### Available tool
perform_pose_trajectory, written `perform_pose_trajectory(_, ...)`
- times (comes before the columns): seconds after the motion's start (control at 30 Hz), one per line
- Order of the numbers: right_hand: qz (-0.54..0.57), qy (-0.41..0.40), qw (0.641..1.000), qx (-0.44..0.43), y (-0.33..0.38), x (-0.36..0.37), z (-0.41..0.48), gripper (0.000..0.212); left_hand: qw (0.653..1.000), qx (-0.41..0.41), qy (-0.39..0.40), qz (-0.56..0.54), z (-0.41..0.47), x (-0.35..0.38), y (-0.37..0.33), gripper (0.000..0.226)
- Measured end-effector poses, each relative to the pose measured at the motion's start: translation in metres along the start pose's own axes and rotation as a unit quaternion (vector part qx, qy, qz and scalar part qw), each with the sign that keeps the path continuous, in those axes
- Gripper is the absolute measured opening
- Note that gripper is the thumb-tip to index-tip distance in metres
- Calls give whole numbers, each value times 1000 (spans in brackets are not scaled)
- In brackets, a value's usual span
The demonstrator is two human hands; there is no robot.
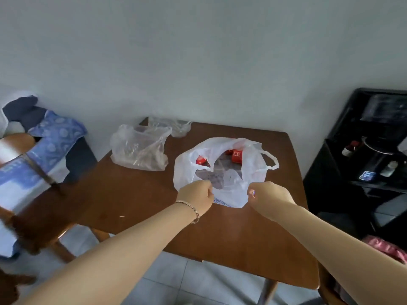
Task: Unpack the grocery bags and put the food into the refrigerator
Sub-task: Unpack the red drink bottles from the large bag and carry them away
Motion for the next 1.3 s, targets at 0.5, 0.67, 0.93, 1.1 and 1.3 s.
perform_pose_trajectory(0.5, 111, 101, 988, -29, -60, 57, 160, 45, 754, 254, 115, 595, 227, 84, 4, 63)
perform_pose_trajectory(0.67, 60, 183, 979, -60, -73, 76, 196, 37, 826, 102, 68, 550, 292, 45, 27, 61)
perform_pose_trajectory(0.93, 17, 300, 950, 78, -94, 98, 234, 33, 970, -99, 133, 181, 360, 6, 51, 94)
perform_pose_trajectory(1.1, -66, 197, 978, 10, -55, 80, 308, 37, 975, -108, 161, 113, 379, 26, 59, 91)
perform_pose_trajectory(1.3, -62, 135, 967, -208, 2, 115, 406, 73, 958, -48, 192, 208, 385, 48, 79, 86)
Point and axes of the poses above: each hand's wrist, its own z-axis towards the middle knuckle, its own x-axis out of the palm, y = z × x, the point moved 4 cm from there along z, towards the middle knuckle, and after that the axes turned 13 degrees about -x, right-handed, at the moved point
